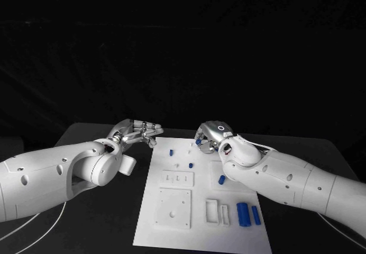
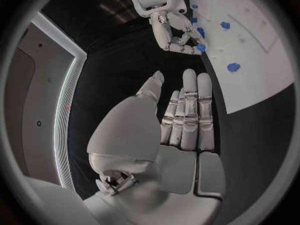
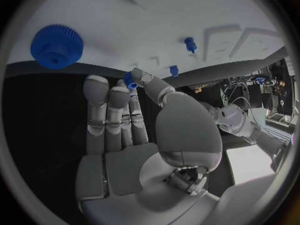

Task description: Assemble the parts on the task board

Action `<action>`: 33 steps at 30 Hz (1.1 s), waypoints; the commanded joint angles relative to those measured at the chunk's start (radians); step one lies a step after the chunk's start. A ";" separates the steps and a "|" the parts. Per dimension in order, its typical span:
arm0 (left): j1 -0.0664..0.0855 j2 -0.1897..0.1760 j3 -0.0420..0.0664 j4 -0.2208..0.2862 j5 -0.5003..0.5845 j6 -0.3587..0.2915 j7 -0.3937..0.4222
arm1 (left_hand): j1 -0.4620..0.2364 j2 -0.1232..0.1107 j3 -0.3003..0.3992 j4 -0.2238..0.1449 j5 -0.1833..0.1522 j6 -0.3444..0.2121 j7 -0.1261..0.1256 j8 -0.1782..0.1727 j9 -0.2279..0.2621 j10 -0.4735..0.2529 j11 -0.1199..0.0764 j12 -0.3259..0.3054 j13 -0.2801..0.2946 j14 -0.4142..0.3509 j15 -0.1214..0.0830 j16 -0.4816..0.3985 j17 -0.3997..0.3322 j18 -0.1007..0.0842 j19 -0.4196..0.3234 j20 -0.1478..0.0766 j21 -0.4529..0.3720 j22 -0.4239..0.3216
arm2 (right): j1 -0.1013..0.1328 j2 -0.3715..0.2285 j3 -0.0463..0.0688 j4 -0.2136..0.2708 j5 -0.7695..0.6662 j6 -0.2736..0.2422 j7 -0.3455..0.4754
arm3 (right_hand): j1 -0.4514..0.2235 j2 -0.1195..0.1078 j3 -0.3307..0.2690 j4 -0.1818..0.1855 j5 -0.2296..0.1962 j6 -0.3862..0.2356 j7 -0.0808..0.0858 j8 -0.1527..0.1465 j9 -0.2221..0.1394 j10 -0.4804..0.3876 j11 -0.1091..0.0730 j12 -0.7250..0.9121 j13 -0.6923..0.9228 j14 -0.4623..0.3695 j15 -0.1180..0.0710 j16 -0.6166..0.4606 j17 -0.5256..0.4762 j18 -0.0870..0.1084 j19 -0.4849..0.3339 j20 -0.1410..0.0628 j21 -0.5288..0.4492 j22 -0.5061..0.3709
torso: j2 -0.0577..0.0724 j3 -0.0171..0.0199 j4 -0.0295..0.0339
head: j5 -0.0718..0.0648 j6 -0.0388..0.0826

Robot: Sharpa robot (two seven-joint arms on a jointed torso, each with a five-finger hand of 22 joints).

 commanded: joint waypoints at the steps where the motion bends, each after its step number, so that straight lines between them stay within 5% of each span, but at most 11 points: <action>1: 0.004 0.003 0.001 0.005 -0.006 0.010 0.003 | 0.004 0.001 0.001 -0.005 -0.001 -0.009 -0.001 -0.001 0.000 -0.007 -0.002 -0.002 0.001 0.003 0.001 -0.006 -0.001 0.015 0.003 0.000 0.000 -0.001 | 0.000 0.009 0.000 -0.007 -0.020 -0.014 -0.008 | 0.002 -0.005 0.020 0.016 -0.003 0.009 0.000 0.003 0.053 0.046 -0.029 -0.003 0.100 0.003 -0.004 -0.006 0.002 0.018 0.036 -0.002 -0.008 0.004 | 0.002 -0.0022 0.0024 | 0.002 0.003; 8: 0.007 0.004 0.001 0.007 -0.006 0.009 0.003 | 0.004 0.002 0.000 -0.006 0.000 -0.009 0.000 0.000 0.000 -0.007 -0.002 -0.002 0.001 0.003 0.001 -0.006 -0.001 0.015 0.003 0.001 0.002 -0.003 | 0.000 0.027 0.000 -0.019 -0.019 -0.012 -0.001 | 0.003 -0.005 0.019 0.016 -0.004 0.010 0.000 0.003 0.051 0.046 -0.029 -0.004 0.099 0.003 -0.004 -0.006 0.002 0.017 0.037 -0.003 -0.010 0.008 | 0.007 -0.0067 0.0078 | 0.000 0.002; 33: 0.011 0.011 0.001 0.004 -0.007 0.011 0.002 | 0.004 0.002 0.000 -0.006 0.000 -0.009 0.000 0.000 0.000 -0.007 -0.002 -0.002 0.001 0.003 0.001 -0.006 -0.001 0.015 0.003 0.001 0.002 -0.003 | 0.000 0.055 0.000 -0.051 -0.020 -0.021 0.003 | 0.003 -0.004 0.016 0.016 -0.006 0.010 0.000 0.003 0.048 0.047 -0.029 -0.007 0.095 0.003 -0.004 -0.007 0.003 0.017 0.038 -0.003 -0.017 0.020 | 0.009 -0.0086 0.0070 | 0.009 -0.001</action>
